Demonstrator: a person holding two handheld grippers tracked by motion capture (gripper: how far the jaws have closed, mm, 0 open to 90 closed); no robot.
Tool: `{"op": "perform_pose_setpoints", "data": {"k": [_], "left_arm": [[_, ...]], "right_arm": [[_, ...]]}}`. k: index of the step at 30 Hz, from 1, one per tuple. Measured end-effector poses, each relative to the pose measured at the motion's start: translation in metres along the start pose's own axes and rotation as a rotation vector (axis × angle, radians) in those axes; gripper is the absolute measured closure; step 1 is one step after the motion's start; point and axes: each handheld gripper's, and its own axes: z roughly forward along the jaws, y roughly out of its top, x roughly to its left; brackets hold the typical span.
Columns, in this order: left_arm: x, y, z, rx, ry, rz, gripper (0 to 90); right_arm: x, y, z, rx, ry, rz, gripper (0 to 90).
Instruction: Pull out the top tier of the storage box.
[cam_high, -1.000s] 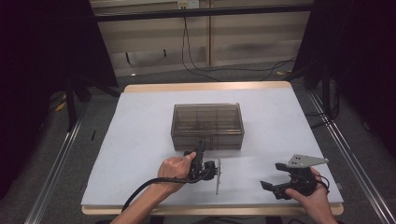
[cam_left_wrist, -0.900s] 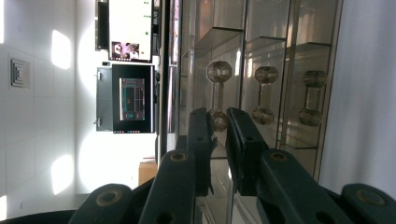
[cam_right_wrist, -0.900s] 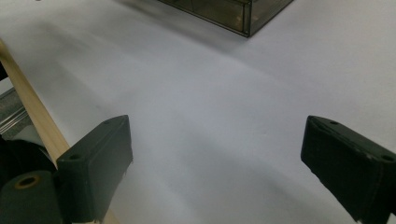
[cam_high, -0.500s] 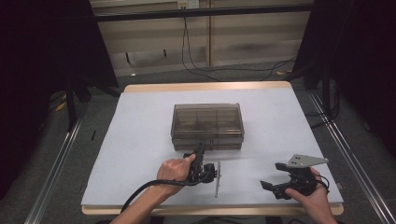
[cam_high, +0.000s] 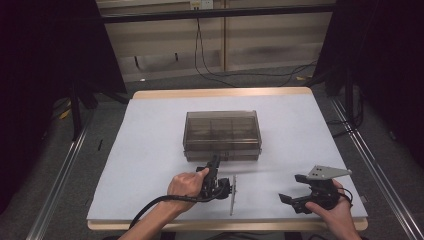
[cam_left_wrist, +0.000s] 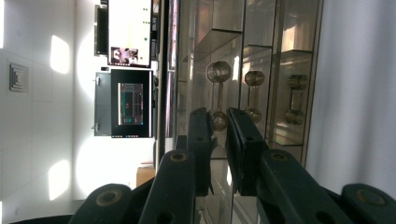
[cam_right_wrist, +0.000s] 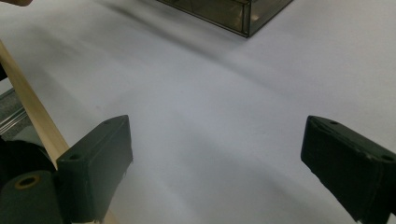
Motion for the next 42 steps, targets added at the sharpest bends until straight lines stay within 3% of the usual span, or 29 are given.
{"op": "perform_pose_setpoints", "data": {"k": [2,5,6,11,13,14,15,18,19,20,21,22,25,26,27,28,29,30,31,32,34,35,36,42], "left_arm": [[0.001,0.0,-0.001,-0.003,0.002,0.021,80.6],[-0.001,0.0,-0.004,-0.013,0.005,-0.001,81.7],[0.001,0.0,-0.006,-0.023,-0.029,-0.006,90.0],[-0.001,0.001,-0.006,-0.028,-0.028,0.004,88.9],[0.003,0.0,-0.007,-0.045,-0.043,-0.03,88.7],[0.005,-0.001,-0.007,-0.059,-0.056,-0.069,88.4],[0.005,-0.001,-0.007,-0.059,-0.056,-0.069,87.8],[0.013,-0.005,-0.007,-0.076,-0.1,-0.125,85.7],[0.015,-0.006,-0.007,-0.092,-0.12,-0.151,84.3],[0.018,-0.01,-0.007,-0.112,-0.183,-0.216,82.6],[0.018,-0.01,-0.007,-0.112,-0.183,-0.216,81.9],[0.022,-0.014,-0.006,-0.146,-0.263,-0.307,80.9],[0.033,-0.023,-0.004,-0.199,-0.388,-0.451,78.6],[0.033,-0.023,-0.004,-0.199,-0.388,-0.451,77.8],[0.04,-0.029,-0.002,-0.231,-0.434,-0.527,76.5],[0.044,-0.033,-0.001,-0.249,-0.467,-0.568,75.8],[0.044,-0.033,-0.001,-0.249,-0.467,-0.568,74.9],[0.051,-0.039,0.001,-0.264,-0.514,-0.639,73.2],[0.051,-0.039,0.001,-0.264,-0.514,-0.639,71.2],[0.056,-0.044,0.003,-0.285,-0.556,-0.698,69.0],[0.059,-0.047,0.004,-0.304,-0.607,-0.739,67.1],[0.059,-0.047,0.004,-0.304,-0.607,-0.739,65.7],[0.062,-0.049,0.005,-0.325,-0.644,-0.776,62.8],[0.07,-0.055,0.01,-0.355,-0.682,-0.846,53.1]], "right_arm": [[0.0,0.0,0.0,0.0,0.001,0.0,9.1],[0.0,0.0,0.0,0.001,0.001,0.0,9.0],[0.0,0.0,0.0,0.0,0.001,-0.001,9.0],[0.0,0.0,0.0,0.001,0.001,0.0,9.1],[0.0,0.0,0.0,0.0,0.001,0.0,9.0],[0.0,0.0,0.0,0.0,0.001,0.0,9.1],[0.0,0.0,0.0,0.0,0.001,0.0,9.0],[0.0,0.0,0.0,0.001,0.002,-0.001,9.0],[0.0,0.0,0.0,0.001,0.002,-0.002,9.0],[0.0,0.0,0.0,0.001,0.003,-0.003,9.0],[0.0,0.0,0.0,0.001,0.003,-0.003,9.0],[0.0,0.0,0.0,0.001,0.002,-0.002,9.0],[0.0,0.0,0.0,0.001,0.002,-0.001,9.0],[0.0,0.0,0.0,0.001,0.002,-0.001,9.0],[0.0,0.0,0.0,0.001,0.002,-0.001,9.0],[0.0,0.0,0.0,0.001,0.002,-0.002,9.0],[0.0,0.0,0.0,0.001,0.002,-0.002,9.0],[0.0,0.0,0.0,0.001,0.002,-0.002,9.0],[0.0,0.0,0.0,0.001,0.002,-0.002,9.0],[0.0,0.0,0.0,0.001,0.002,-0.001,9.0],[0.0,0.0,0.0,0.001,0.002,-0.001,9.0],[0.0,0.0,0.0,0.001,0.002,-0.001,9.0],[0.0,0.0,0.0,0.002,0.002,-0.001,9.0],[0.0,0.0,0.001,0.002,0.003,0.0,9.0]]}}
